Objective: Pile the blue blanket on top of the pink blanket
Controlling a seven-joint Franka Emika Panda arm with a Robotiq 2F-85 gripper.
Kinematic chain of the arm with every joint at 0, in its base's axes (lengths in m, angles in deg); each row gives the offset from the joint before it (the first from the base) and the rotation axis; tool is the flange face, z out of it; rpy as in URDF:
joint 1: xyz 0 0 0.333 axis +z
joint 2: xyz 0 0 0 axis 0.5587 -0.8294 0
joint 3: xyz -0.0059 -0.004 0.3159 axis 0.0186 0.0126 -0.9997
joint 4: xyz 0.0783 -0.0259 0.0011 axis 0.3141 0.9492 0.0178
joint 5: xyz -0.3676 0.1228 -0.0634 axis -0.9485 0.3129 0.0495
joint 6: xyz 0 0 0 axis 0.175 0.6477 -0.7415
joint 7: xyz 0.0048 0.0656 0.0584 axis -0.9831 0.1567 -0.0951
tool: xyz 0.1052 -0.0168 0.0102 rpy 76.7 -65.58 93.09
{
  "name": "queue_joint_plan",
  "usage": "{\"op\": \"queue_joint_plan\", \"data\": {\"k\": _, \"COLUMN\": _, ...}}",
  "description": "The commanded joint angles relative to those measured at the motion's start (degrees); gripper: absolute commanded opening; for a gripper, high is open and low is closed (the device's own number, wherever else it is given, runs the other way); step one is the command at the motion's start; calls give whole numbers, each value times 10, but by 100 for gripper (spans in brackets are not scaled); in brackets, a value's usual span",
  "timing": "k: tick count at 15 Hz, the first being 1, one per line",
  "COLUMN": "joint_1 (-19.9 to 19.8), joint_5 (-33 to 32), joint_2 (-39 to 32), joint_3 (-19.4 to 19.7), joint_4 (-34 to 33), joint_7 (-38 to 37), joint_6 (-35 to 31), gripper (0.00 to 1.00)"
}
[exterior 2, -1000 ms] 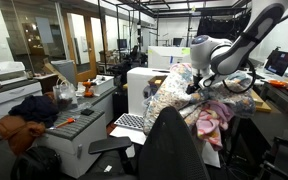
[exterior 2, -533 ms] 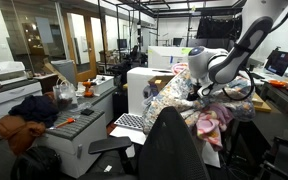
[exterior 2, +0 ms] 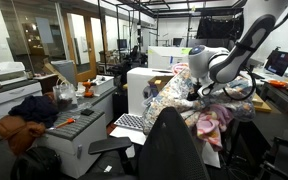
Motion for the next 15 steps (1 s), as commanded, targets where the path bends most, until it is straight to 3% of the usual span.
{"op": "queue_joint_plan", "data": {"k": 1, "joint_1": 12, "joint_5": 13, "joint_2": 89, "joint_3": -9, "joint_4": 73, "joint_7": 13, "joint_6": 11, "gripper": 100}}
{"op": "queue_joint_plan", "data": {"k": 8, "joint_1": 2, "joint_5": 93, "joint_2": 238, "joint_3": -52, "joint_4": 120, "joint_7": 109, "joint_6": 65, "gripper": 100}}
{"op": "queue_joint_plan", "data": {"k": 15, "joint_1": -18, "joint_5": 120, "joint_2": 279, "joint_3": -75, "joint_4": 54, "joint_7": 135, "joint_6": 97, "gripper": 100}}
